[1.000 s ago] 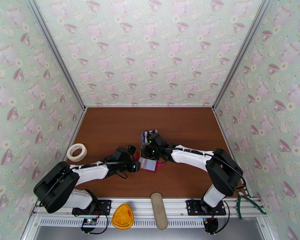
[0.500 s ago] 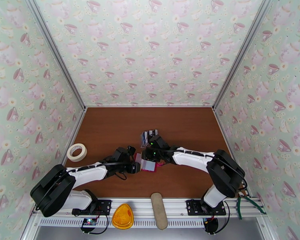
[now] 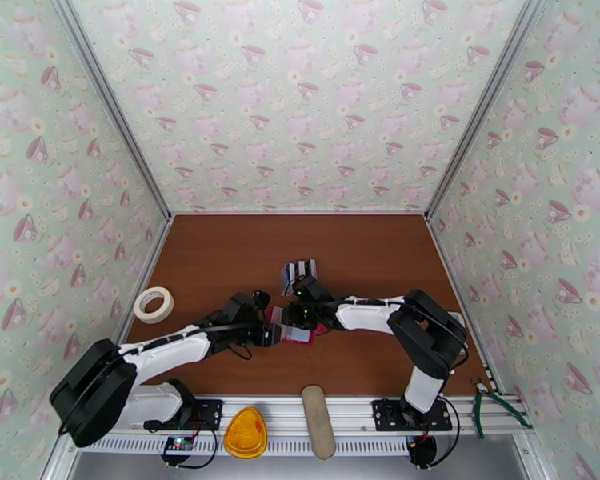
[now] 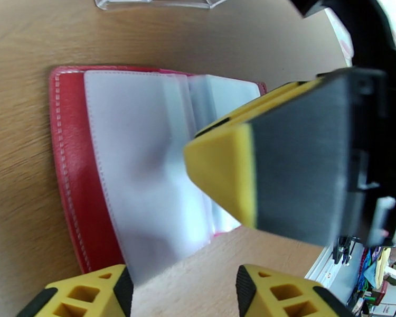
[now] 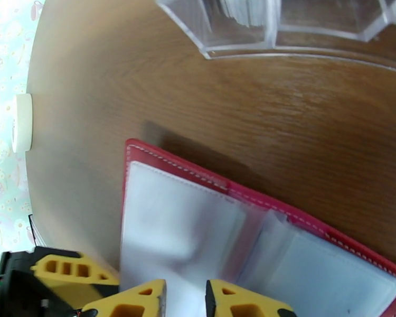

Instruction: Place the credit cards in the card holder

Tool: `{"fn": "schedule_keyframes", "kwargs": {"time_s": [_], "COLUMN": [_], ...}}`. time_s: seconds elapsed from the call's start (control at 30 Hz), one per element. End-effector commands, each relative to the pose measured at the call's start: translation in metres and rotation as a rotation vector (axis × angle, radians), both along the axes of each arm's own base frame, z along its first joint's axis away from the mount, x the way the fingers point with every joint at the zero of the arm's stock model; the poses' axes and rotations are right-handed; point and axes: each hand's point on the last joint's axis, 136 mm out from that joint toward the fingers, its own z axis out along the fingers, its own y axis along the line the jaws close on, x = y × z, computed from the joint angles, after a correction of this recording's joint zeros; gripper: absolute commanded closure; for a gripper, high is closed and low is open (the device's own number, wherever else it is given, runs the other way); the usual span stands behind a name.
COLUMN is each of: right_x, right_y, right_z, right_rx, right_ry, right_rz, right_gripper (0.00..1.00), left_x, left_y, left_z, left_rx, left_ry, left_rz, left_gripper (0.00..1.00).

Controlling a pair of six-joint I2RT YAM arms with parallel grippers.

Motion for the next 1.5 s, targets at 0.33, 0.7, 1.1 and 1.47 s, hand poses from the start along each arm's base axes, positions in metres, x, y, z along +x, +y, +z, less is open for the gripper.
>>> {"fn": "schedule_keyframes", "kwargs": {"time_s": [0.33,0.7,1.1,1.47], "right_x": [-0.004,0.005,0.042,0.093], "right_y": [0.0,-0.012,-0.064,-0.115], "right_z": [-0.009,0.051,0.102,0.138], "right_rx": [-0.064,-0.083,-0.265,-0.417], "right_ry": [-0.012,-0.134,-0.303,-0.441], "right_rz": [0.083,0.073,-0.082,-0.237], "right_gripper": [0.72,0.61,0.43,0.44], "left_x": [0.035,0.089,0.137,0.172], "left_y": [0.031,0.022,-0.01,-0.03], "left_z": [0.008,0.035,0.044,0.031], "left_rx": [0.118,0.027,-0.062,-0.105], "left_ry": [-0.084,-0.104,-0.106,-0.077], "left_rz": [0.115,0.177,0.19,0.192], "left_gripper": [0.39,0.38,0.39,0.39]}}
